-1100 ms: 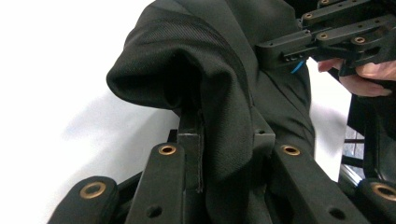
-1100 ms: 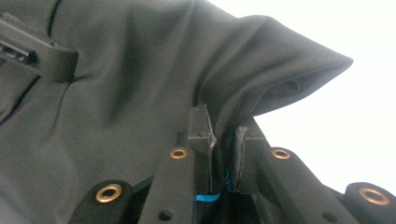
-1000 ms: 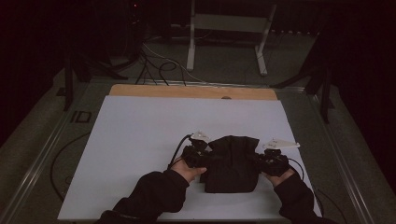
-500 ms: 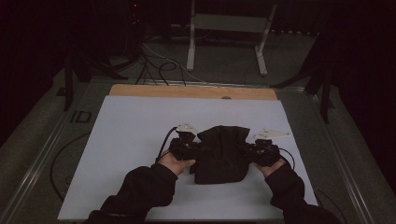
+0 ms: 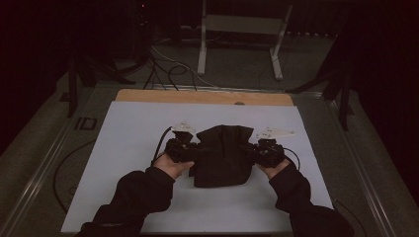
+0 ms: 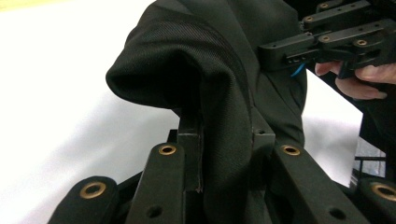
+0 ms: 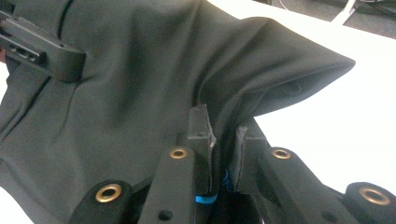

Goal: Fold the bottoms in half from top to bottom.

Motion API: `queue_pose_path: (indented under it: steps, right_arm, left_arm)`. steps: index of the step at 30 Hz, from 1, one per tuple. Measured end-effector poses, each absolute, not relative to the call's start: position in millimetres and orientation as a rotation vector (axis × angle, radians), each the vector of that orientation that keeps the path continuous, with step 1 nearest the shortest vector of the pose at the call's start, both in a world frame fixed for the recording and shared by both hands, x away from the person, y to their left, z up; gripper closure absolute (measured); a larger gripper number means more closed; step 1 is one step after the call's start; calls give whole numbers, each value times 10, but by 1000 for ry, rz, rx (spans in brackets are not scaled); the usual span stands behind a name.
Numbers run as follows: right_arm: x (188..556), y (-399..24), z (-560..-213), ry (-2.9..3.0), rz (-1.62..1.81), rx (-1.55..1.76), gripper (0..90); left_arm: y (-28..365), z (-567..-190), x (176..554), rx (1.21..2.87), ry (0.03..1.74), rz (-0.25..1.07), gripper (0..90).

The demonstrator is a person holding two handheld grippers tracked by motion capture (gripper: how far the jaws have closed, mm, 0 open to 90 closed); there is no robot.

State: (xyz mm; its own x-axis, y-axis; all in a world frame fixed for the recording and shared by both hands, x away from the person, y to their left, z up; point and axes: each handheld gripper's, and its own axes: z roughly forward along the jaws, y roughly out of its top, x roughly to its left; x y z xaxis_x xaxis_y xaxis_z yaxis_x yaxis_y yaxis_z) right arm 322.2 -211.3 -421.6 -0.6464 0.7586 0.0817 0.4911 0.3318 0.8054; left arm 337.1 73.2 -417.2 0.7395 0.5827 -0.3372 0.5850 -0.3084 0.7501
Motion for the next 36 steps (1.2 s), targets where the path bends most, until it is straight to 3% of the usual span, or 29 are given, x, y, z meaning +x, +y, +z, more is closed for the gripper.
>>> queue_pose_path:
  steps: [18,36]
  right_arm:
    - [3347,-1790,-4298,2279,1212,1098,802]
    - [3680,-1605,-4590,2288,1130,1192,801]
  left_arm:
    - [1022,-4246,3550,2008,880,-5,747]
    - [1124,-4595,3930,1996,1005,-82,745]
